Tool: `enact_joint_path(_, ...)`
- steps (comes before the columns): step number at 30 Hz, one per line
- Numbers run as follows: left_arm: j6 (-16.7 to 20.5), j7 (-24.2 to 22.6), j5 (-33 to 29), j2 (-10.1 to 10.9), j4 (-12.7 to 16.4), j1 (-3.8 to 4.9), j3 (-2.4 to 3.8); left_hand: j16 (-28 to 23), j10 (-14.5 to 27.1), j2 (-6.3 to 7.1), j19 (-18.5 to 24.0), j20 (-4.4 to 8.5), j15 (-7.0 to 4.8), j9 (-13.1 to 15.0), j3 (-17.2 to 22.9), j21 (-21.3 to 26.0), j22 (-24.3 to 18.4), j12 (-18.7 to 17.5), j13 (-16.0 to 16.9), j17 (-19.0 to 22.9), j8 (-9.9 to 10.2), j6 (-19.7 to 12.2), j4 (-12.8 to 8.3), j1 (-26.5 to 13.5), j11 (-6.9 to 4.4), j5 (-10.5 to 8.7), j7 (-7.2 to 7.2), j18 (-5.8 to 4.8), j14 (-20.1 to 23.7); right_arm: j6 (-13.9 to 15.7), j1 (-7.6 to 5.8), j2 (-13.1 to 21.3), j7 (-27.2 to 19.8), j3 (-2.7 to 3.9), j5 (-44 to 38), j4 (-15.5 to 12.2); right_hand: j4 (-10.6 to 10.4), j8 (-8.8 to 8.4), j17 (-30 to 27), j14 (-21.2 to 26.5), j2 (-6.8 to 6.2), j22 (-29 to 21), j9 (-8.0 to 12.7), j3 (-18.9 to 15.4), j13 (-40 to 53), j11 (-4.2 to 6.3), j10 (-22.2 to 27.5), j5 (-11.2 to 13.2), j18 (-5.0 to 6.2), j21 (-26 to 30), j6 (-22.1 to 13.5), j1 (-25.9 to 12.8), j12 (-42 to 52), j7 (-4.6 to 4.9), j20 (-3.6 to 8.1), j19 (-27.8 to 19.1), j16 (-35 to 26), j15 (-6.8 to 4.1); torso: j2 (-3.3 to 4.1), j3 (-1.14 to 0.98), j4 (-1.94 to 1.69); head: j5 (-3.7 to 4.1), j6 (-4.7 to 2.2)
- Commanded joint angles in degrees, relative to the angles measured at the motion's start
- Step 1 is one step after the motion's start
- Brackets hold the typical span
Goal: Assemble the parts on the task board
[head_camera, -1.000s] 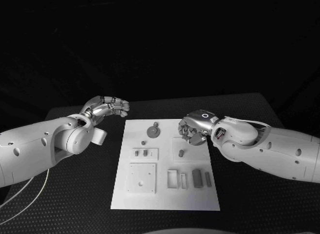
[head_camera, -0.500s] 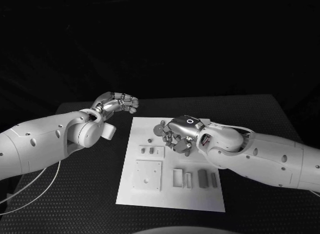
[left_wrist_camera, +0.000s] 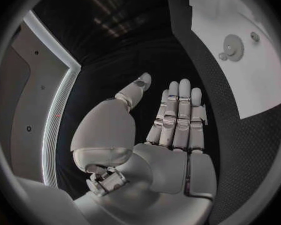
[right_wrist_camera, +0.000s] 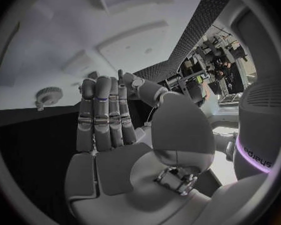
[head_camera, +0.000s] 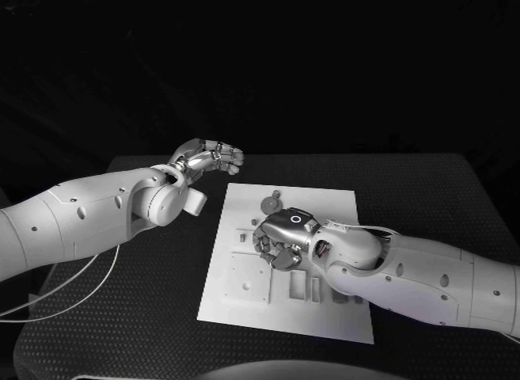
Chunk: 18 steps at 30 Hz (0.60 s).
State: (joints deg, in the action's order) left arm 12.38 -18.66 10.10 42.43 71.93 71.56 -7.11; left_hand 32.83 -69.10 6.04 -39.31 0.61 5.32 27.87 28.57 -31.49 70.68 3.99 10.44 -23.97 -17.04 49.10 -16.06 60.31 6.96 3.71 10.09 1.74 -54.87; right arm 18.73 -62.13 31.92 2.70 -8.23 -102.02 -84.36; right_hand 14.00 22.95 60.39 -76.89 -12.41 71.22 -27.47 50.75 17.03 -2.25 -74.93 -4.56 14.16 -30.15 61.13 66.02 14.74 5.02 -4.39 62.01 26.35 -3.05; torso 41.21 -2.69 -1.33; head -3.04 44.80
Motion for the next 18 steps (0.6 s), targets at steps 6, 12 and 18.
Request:
enact_joint_path(6, 0.1, -0.7, -0.4, -0.3, 0.0, 0.17, 0.06, -0.4, 0.6, -0.20, -0.2, -0.20, -0.01, 0.0, -0.4, 0.3, 0.1, 0.0, -0.1, -0.1, 0.2, -0.5, 0.1, 0.0, 0.00, -0.12, -0.03, 0.44, -0.3, -0.9, 0.89, -0.6, -0.9, -0.61, -1.5, 0.3, 0.3, 0.11, 0.0, 0.3, 0.53, 0.1, -0.1, -0.1, 0.2, 0.01, -0.2, -0.4, 0.84, -0.2, -0.1, 0.0, -0.4, 0.21, 0.02, 0.1, 0.2, -0.21, -0.01, -0.07, 0.15, -1.69, 1.03)
enact_joint_path(12, 0.1, -0.7, -0.4, -0.4, -0.1, 0.17, 0.06, -0.4, 0.6, -0.20, -0.2, -0.20, -0.01, 0.0, -0.4, 0.3, 0.1, 0.0, -0.1, -0.1, 0.2, -0.5, 0.1, 0.0, 0.00, -0.12, -0.04, 0.43, -0.3, -1.3, 1.49, -1.0, -0.9, -0.95, -1.7, 0.8, 0.3, 0.10, 0.0, 0.3, 0.56, 0.1, -0.1, -0.1, 0.2, 0.01, -0.2, -0.4, 0.84, -0.2, -0.1, 0.0, -0.4, 0.22, 0.02, 0.1, 0.2, -0.21, -0.03, -0.09, 0.06, -2.23, 1.39)
enact_joint_path(18, 0.1, -0.6, -0.4, -0.3, -0.1, 0.17, 0.06, -0.4, 0.6, -0.18, -0.2, -0.20, 0.00, -0.1, -0.4, 0.4, 0.1, 0.0, -0.1, -0.2, 0.2, -0.5, 0.1, 0.0, 0.01, -0.12, -0.03, 0.43, -0.3, -1.5, 1.86, -1.2, -0.9, -0.99, -1.7, 1.2, 0.4, 0.08, 0.0, 0.3, 0.63, 0.1, -0.2, -0.2, 0.3, 0.00, -0.2, -0.6, 0.84, -0.2, -0.1, 0.0, -0.5, 0.23, 0.02, 0.1, 0.2, -0.21, -0.01, -0.09, 0.11, -2.44, 1.65)
